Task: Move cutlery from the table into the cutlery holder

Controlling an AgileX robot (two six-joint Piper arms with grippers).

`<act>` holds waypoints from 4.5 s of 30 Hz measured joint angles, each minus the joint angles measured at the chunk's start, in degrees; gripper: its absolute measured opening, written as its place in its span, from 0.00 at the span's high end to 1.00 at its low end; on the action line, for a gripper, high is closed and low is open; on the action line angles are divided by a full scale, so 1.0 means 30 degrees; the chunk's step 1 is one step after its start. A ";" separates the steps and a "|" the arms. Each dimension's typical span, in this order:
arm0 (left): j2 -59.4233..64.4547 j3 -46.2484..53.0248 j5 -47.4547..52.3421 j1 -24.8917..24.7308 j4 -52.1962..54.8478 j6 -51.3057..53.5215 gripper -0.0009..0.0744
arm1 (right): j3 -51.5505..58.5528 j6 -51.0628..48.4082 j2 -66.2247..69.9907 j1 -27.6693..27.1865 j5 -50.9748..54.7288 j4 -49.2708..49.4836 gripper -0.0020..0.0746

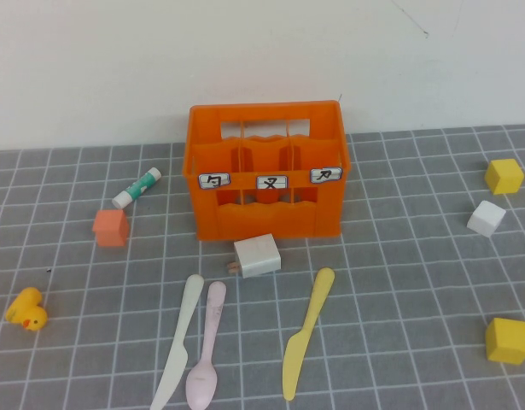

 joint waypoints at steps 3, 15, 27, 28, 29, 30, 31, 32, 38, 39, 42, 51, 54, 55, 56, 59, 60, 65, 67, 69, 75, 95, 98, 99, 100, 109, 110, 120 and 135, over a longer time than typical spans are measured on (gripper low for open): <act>0.1329 0.0000 0.2026 0.0000 -0.1133 0.0000 0.99 | 0.0000 -0.0004 0.1096 0.0000 0.2683 0.0173 0.98; 0.5391 0.1013 0.3970 0.0000 -0.2319 0.1144 0.99 | 0.0098 -0.0004 0.1955 0.0000 0.4645 -0.2144 0.98; 1.3992 -0.3658 0.7847 0.0000 -0.8553 0.9709 0.99 | 0.0536 -0.9535 0.4716 0.0000 0.5162 0.7476 0.98; 1.4855 -0.4149 0.8262 0.0000 -0.9078 1.0406 0.99 | 0.0536 -1.1372 0.5251 0.0000 0.5162 0.9272 0.98; 1.5671 -0.4514 0.8544 -0.0077 -0.9374 1.0892 0.99 | 0.0536 -1.2787 0.5694 0.0000 0.5162 1.0988 0.98; 1.6459 -0.4943 0.8589 -0.0343 -0.9496 1.1186 0.99 | 0.0536 -1.4433 0.6254 0.0000 0.5162 1.2554 0.98; 1.7058 -0.5296 0.8508 -0.0618 -0.9449 1.1263 0.99 | 0.0536 -1.5917 0.6819 0.0000 0.5162 1.3940 0.98; 1.7730 -0.5597 0.8218 -0.1071 -0.9229 1.1209 0.99 | 0.0536 -1.6966 0.7296 0.0000 0.5086 1.4886 0.98; 2.1336 -0.7103 0.6218 -0.5190 -0.4576 0.7057 0.99 | 0.0536 -2.0421 1.1049 0.0000 0.4877 1.7812 0.98; 2.1936 -0.7358 0.6053 -0.5834 -0.3222 0.5636 0.99 | 0.0536 -2.0553 1.1633 0.0051 0.4915 1.7966 0.98; 2.3600 -0.8055 0.5780 -0.7230 0.0882 0.1360 0.99 | 0.0425 -2.0879 1.2798 0.0475 0.4987 1.8094 0.98; 2.7313 -1.0014 0.5227 -0.8257 0.4917 -0.1590 0.60 | 0.0379 -2.1293 1.3202 0.1522 0.4784 1.8094 0.98; 2.8449 -1.0708 0.5137 -0.8257 0.5359 -0.1622 0.51 | 0.0379 -2.1375 1.3202 0.1522 0.4784 1.8053 0.98; 2.8857 -1.0982 0.5210 -0.8257 0.5462 -0.1622 0.49 | 0.0379 -2.1408 1.3202 0.1522 0.4784 1.8053 0.98; 2.9171 -1.1197 0.5263 -0.8257 0.5498 -0.1622 0.49 | 0.0379 -2.1450 1.3202 0.1522 0.4784 1.8053 0.98; 3.0126 -1.1747 0.5381 -0.8257 0.5532 -0.1799 0.47 | 0.0379 -2.1450 1.3202 0.1522 0.4784 1.8053 0.98; 3.0355 -1.1847 0.5381 -0.8257 0.5532 -0.1941 0.47 | 0.0379 -2.1450 1.3202 0.1522 0.4784 1.8053 0.98; 3.0593 -1.2105 0.5381 -0.8257 0.5650 -0.2279 0.47 | 0.0379 -2.1494 1.3202 0.1522 0.4940 1.8053 0.98; 3.0593 -1.2105 0.5457 -0.8257 0.5860 -0.2456 0.49 | 0.0379 -2.1532 1.3202 0.1522 0.5018 1.8053 0.98; 3.0612 -1.2136 0.5457 -0.8336 0.6171 -0.2692 0.50 | 0.0379 -2.1526 1.3202 0.1522 0.5066 1.8026 0.98; 3.0754 -1.2180 0.5129 -0.8380 0.7330 -0.3446 0.61 | 0.0379 -2.1652 1.3202 0.1522 0.5066 1.8026 0.98; 3.0242 -1.2291 0.5752 -0.8380 0.7879 -0.3889 0.96 | 0.0379 -2.1849 1.3202 0.1522 0.5066 1.8026 0.98; 3.0197 -1.2255 0.6083 -0.8380 0.7666 -0.3917 0.97 | 0.0379 -2.1879 1.3202 0.1522 0.5066 1.8026 0.98; 3.0197 -1.2255 0.6124 -0.8380 0.7626 -0.3917 0.97 | 0.0379 -2.1879 1.3202 0.1522 0.5066 1.8026 0.98; 3.0197 -1.2255 0.6159 -0.8380 0.7545 -0.3917 0.97 | 0.0379 -2.1879 1.3202 0.1522 0.5066 1.8026 0.98; 3.0622 -1.2216 0.6297 -0.8380 0.7091 -0.3936 0.72 | 0.0379 -2.1925 1.3202 0.1522 0.5075 1.8026 0.98; 3.0622 -1.2216 0.6339 -0.8380 0.7091 -0.3936 0.70 | 0.0379 -2.1925 1.3202 0.1522 0.5108 1.8026 0.98; 3.0779 -1.2251 0.6450 -0.8380 0.7091 -0.3652 0.71 | 0.0379 -2.1925 1.3202 0.1522 0.5148 1.8026 0.98; 3.0584 -1.2321 0.6668 -0.8380 0.7091 -0.3652 0.87 | 0.0379 -2.1925 1.3202 0.1522 0.5188 1.8060 0.98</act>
